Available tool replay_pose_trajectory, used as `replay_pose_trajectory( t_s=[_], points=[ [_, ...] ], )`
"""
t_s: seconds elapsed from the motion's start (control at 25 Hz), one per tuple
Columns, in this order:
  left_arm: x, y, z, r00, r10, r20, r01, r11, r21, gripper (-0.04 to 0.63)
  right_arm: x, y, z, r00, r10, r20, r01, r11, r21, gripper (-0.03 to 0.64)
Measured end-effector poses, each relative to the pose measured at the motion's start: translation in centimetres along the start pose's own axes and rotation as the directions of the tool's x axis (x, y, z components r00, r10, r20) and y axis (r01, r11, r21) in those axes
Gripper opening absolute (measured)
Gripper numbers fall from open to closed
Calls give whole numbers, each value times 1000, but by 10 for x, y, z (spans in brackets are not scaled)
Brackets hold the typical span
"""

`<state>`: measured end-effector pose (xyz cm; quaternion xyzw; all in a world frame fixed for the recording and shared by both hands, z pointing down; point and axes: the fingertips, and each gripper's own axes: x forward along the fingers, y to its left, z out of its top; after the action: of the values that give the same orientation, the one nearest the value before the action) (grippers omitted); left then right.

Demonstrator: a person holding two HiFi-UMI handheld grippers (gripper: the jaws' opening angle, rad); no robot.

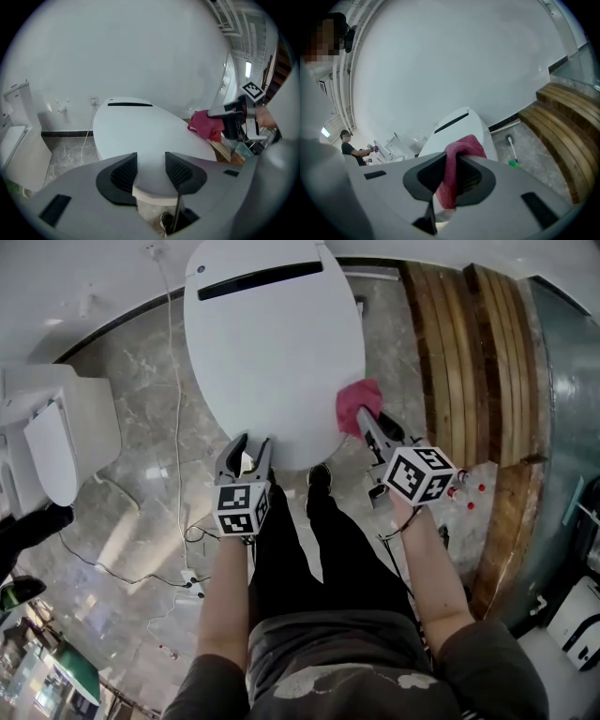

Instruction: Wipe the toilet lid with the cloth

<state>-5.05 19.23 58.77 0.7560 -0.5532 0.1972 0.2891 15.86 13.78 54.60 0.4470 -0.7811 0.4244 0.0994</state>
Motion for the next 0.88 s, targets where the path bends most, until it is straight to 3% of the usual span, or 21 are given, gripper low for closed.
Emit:
replay_pose_trajectory(
  t_s=[0.12, 0.48, 0.64, 0.8, 0.88],
  points=[
    [-3, 0, 14, 999, 0, 41, 2, 999, -36, 204, 1, 0, 4, 1000, 9, 9, -9, 1000, 1, 49],
    [-18, 18, 79, 988, 4, 156, 4, 999, -49, 204, 4, 14, 30, 1000, 24, 15, -24, 999, -26, 49],
    [-14, 45, 111, 976, 2, 217, 16, 997, -78, 204, 33, 23, 47, 1000, 13, 10, -13, 999, -36, 49],
    [3, 77, 147, 970, -24, 241, 39, 998, -57, 202, 76, 46, 68, 1000, 15, 14, -14, 999, -42, 49],
    [15, 96, 164, 968, -24, 249, 40, 997, -59, 161, 104, 60, 80, 1000, 19, 3, -19, 998, -57, 49]
  ],
)
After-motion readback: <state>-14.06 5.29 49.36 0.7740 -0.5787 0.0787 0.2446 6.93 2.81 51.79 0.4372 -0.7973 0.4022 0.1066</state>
